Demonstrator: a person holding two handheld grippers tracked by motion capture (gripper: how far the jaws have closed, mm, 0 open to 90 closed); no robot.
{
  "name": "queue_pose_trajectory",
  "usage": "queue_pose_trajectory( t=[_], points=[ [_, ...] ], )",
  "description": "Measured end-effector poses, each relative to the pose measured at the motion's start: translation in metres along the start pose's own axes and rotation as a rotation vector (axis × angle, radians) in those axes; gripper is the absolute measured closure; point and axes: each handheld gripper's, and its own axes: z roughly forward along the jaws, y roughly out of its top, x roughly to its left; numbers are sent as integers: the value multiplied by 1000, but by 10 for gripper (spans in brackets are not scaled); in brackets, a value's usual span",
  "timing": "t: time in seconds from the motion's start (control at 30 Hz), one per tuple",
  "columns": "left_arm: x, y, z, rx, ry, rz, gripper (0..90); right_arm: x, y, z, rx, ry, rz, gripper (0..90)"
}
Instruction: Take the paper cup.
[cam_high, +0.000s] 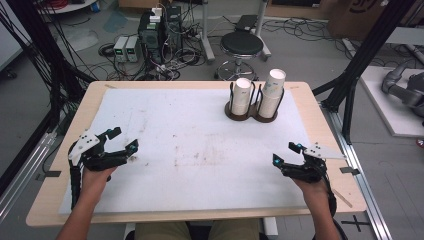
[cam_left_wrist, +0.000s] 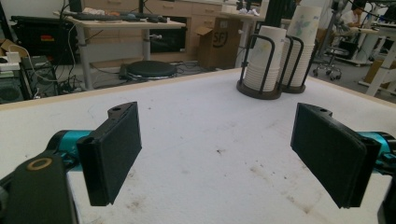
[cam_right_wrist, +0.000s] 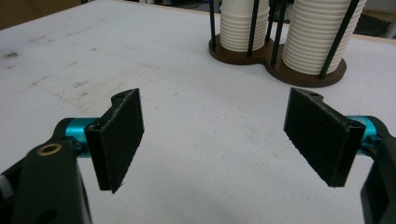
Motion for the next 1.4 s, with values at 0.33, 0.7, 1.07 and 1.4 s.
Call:
queue_pose_trajectory(
  t=[0.33,0.7,1.07,1.4],
  points=[
    [1,-2,5,12,0,-4,162,-4,-3,-3,-6,-2,17,207],
    [-5,0,0,12,-19,4,162,1,12,3,-36,21,43,206],
    [-4,-2,4,26,-29,5,162,1,63,29,-37,68,-7,206],
    [-4,-3,5,26,-37,4,162,1,105,65,-8,92,-26,207]
  ],
)
